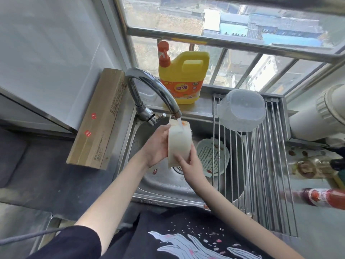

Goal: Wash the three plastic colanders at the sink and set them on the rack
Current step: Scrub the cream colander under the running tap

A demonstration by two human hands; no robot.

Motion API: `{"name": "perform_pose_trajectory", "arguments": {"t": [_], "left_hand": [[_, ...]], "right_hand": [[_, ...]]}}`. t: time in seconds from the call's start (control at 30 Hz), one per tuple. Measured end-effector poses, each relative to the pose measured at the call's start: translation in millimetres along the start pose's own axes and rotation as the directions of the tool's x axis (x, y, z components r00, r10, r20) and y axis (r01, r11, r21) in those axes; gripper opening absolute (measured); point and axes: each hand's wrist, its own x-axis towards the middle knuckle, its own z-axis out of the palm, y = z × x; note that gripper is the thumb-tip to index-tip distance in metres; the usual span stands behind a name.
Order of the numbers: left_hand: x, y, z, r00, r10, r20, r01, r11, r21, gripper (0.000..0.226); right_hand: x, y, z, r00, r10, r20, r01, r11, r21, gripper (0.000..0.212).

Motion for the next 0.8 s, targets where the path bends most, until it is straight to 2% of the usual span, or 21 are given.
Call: {"name": "perform_pose_trajectory", "arguments": {"t": [0.1,0.13,0.2,0.27,0.3,0.37,0.4,0.47,0.5,0.53,0.57,0.6,0.63,0.7,0.73,0.77,0.8], "left_hand": [[8.1,-12.1,5.2,0.981,0.073,-0.179,-0.039,0.981,0.188,0.031],[9.6,-16.6,1.4,0.977,0.088,-0.197,-0.039,0.97,0.241,0.03],[6.8,-20.2,-7.6,0.983,0.072,-0.168,-0.02,0.957,0.29,0.028],[1.1,-22.6,-14.9,0.989,0.087,-0.12,-0.042,0.943,0.331,0.026],[-2.4,-22.5,-15.5,0.989,0.093,-0.115,-0.049,0.938,0.342,0.026],[-6.1,-26.9,-16.9,0.981,0.144,-0.133,-0.076,0.905,0.418,0.029],[-7.0,-29.8,-17.6,0.973,0.165,-0.161,-0.074,0.885,0.46,0.033],[-8.1,-32.0,-16.8,0.953,0.18,-0.245,-0.041,0.875,0.482,0.045],[-7.4,-32.4,-17.4,0.939,0.183,-0.292,-0.022,0.878,0.478,0.05],[-6.3,-32.2,-17.5,0.923,0.193,-0.333,-0.014,0.882,0.472,0.051],[-5.1,-31.1,-16.8,0.909,0.206,-0.362,-0.012,0.882,0.471,0.048],[-3.0,-29.9,-16.0,0.901,0.221,-0.373,-0.023,0.884,0.467,0.043],[-0.9,-28.8,-15.4,0.896,0.229,-0.38,-0.032,0.888,0.459,0.037],[2.0,-27.3,-15.5,0.892,0.231,-0.389,-0.028,0.886,0.463,0.033],[3.2,-28.4,-17.3,0.892,0.228,-0.39,-0.021,0.883,0.469,0.034],[3.2,-29.3,-18.4,0.895,0.221,-0.388,-0.016,0.884,0.468,0.035],[3.0,-30.5,-20.6,0.898,0.211,-0.385,-0.012,0.888,0.46,0.035]], "right_hand": [[-5.5,10.3,-10.1,0.997,-0.08,-0.002,0.08,0.991,-0.111,0.079],[-7.7,8.7,-15.8,0.997,-0.071,0.024,0.073,0.99,-0.12,0.078],[-7.5,2.2,-29.9,0.995,-0.085,0.047,0.091,0.985,-0.144,0.076],[0.1,-8.8,-45.1,0.974,-0.22,0.06,0.228,0.937,-0.265,0.074],[6.5,-13.3,-50.1,0.94,-0.319,0.118,0.34,0.861,-0.378,0.072],[16.8,-19.3,-52.4,0.843,-0.413,0.346,0.537,0.598,-0.595,0.067],[21.8,-20.6,-51.8,0.794,-0.384,0.471,0.607,0.471,-0.64,0.066],[31.1,-21.9,-51.4,0.736,-0.298,0.607,0.677,0.334,-0.656,0.065],[35.0,-23.2,-50.9,0.753,-0.284,0.593,0.658,0.31,-0.687,0.064],[37.6,-23.8,-49.6,0.805,-0.278,0.524,0.593,0.33,-0.735,0.064],[37.9,-24.7,-46.6,0.859,-0.267,0.438,0.51,0.361,-0.78,0.068],[35.0,-24.8,-40.9,0.873,-0.281,0.399,0.481,0.358,-0.801,0.071],[29.0,-22.5,-33.9,0.84,-0.324,0.436,0.53,0.318,-0.786,0.072],[18.3,-14.7,-25.1,0.72,-0.378,0.582,0.684,0.244,-0.688,0.067],[20.1,-13.5,-27.4,0.706,-0.373,0.602,0.702,0.261,-0.663,0.063],[26.4,-13.5,-32.5,0.751,-0.359,0.554,0.656,0.307,-0.689,0.061],[33.4,-14.3,-37.1,0.821,-0.351,0.45,0.566,0.394,-0.725,0.063]]}}
